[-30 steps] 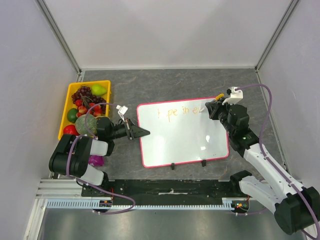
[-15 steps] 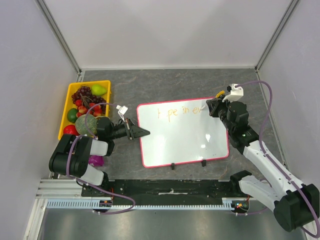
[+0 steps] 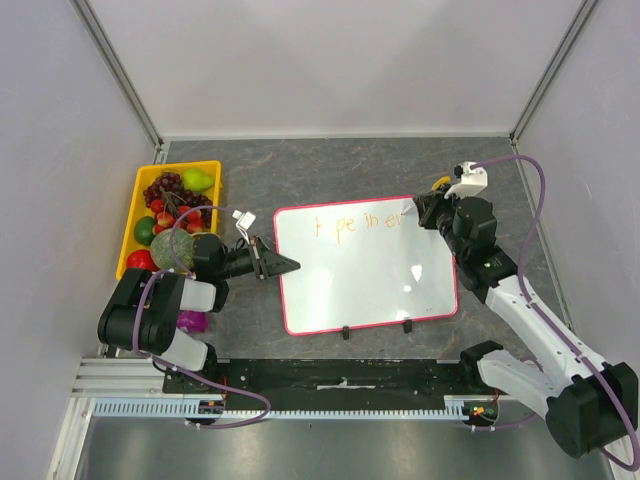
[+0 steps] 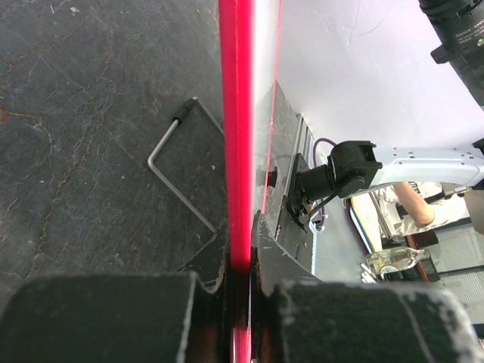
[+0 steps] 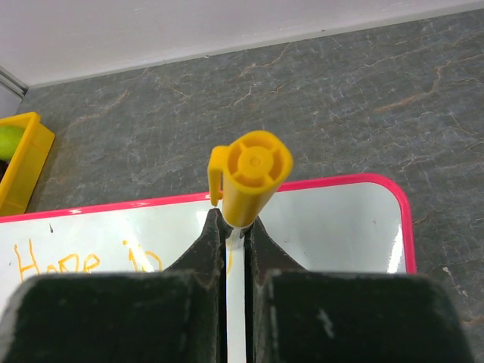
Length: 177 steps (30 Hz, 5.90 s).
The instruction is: Write a sentence on the whiteboard
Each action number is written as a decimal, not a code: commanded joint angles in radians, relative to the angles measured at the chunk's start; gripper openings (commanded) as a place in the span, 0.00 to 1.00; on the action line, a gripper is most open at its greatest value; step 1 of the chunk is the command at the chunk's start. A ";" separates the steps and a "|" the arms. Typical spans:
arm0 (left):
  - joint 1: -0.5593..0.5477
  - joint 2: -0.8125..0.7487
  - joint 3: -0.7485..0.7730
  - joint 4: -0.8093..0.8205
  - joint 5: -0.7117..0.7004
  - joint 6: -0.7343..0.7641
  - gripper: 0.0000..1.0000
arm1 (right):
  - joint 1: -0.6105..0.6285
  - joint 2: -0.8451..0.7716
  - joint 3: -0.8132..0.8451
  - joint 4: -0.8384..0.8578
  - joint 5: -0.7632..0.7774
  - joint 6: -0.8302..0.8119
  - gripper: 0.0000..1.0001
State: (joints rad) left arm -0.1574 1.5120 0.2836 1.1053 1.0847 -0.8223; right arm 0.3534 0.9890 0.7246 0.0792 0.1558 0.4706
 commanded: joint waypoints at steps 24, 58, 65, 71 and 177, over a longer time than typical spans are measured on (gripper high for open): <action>-0.002 0.008 0.002 -0.042 -0.075 0.164 0.02 | -0.004 -0.066 -0.007 -0.041 -0.025 -0.006 0.00; -0.004 0.016 0.003 -0.036 -0.071 0.158 0.02 | -0.030 0.007 0.039 -0.055 0.071 -0.030 0.00; -0.002 0.013 0.003 -0.039 -0.072 0.160 0.02 | -0.028 0.019 0.047 -0.041 0.021 -0.021 0.00; -0.002 0.011 0.003 -0.041 -0.072 0.161 0.02 | -0.030 0.019 0.029 -0.036 -0.036 -0.023 0.00; -0.002 0.011 0.003 -0.044 -0.071 0.164 0.02 | -0.045 0.007 0.067 -0.087 0.105 -0.061 0.00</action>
State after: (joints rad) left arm -0.1574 1.5120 0.2836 1.1019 1.0851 -0.8219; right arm 0.3191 0.9833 0.7536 -0.0158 0.2260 0.4259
